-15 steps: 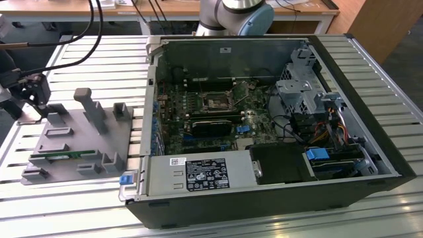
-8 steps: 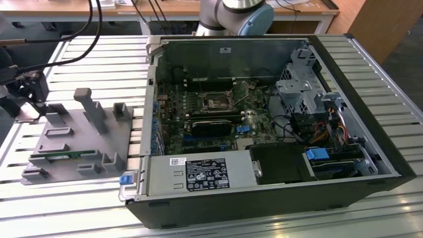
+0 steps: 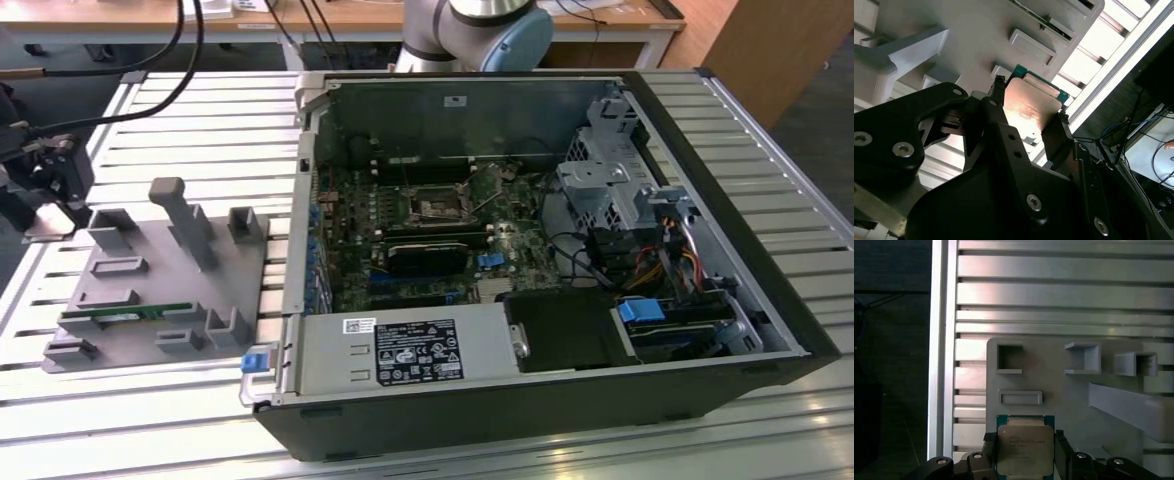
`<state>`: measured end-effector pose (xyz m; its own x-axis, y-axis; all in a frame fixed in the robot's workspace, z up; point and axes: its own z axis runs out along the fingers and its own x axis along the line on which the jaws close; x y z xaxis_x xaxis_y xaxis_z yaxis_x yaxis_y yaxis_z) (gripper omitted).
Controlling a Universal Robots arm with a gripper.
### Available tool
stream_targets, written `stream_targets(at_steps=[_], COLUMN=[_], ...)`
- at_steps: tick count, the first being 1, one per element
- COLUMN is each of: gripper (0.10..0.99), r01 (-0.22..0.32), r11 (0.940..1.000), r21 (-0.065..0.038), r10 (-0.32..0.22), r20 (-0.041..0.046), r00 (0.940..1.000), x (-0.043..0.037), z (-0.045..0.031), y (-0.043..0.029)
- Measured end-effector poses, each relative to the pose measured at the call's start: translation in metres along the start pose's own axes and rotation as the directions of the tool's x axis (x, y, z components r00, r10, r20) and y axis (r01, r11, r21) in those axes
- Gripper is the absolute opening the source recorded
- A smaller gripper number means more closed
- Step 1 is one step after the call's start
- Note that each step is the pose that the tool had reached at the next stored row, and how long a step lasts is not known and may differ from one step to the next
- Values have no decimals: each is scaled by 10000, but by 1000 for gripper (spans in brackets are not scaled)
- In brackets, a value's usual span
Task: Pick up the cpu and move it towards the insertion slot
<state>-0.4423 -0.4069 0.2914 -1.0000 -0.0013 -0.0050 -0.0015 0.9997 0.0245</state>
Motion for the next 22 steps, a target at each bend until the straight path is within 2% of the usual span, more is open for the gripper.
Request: stream_targets(at_steps=[22], gripper=[545], r01=[-1], r11=[10000], r21=[-1], r10=[1], r20=[0], r00=[10000], x=[-1], z=[-240], y=[28])
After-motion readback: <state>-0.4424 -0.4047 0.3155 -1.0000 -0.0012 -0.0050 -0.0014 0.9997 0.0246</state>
